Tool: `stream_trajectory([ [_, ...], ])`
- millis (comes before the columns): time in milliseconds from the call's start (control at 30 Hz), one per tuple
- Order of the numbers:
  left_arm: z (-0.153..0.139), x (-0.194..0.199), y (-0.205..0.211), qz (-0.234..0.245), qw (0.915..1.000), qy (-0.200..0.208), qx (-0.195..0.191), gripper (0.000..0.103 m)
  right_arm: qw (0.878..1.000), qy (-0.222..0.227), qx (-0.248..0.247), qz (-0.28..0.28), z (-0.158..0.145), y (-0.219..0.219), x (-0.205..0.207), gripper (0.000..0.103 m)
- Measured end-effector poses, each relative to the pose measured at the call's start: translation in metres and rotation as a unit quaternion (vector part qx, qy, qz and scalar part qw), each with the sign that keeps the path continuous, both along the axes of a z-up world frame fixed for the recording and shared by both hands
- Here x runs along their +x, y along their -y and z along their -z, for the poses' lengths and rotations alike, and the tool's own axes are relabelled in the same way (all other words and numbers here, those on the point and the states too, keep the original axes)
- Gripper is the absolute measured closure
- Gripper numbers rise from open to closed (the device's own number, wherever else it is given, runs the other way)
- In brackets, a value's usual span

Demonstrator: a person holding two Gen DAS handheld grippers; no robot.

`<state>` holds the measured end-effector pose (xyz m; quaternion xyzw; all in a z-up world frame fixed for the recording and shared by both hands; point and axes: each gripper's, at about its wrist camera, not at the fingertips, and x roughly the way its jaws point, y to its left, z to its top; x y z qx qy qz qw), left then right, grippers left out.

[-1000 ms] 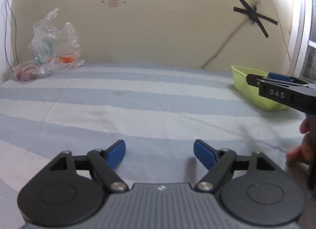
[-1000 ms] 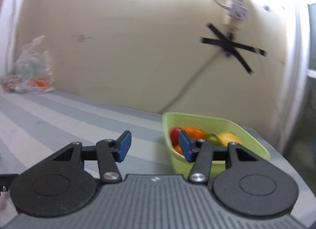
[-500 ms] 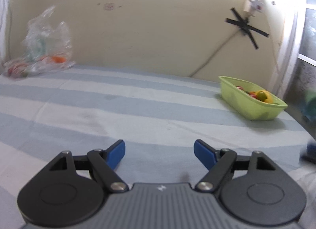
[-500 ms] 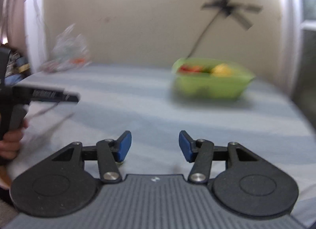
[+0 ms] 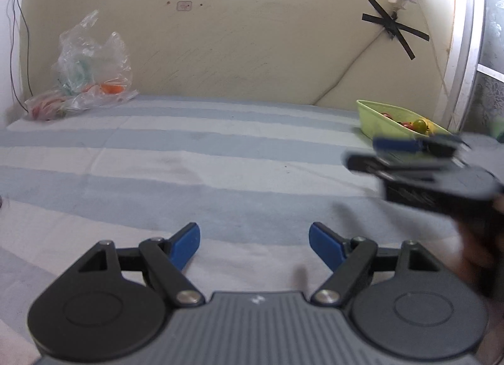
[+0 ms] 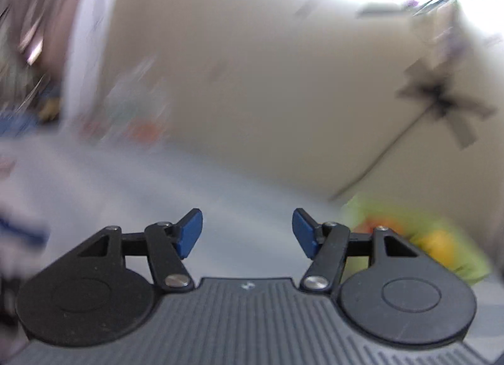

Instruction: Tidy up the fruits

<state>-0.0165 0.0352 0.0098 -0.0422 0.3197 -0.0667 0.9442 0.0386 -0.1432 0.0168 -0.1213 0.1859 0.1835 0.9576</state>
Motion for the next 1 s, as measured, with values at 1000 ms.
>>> stream_trajectory([
  [1000,-0.026,-0.019,0.077,0.088,0.9936,0.026,0.066,0.004,0.951,0.024,0.139,0.274,-0.031,0.06,-0.155,0.039],
])
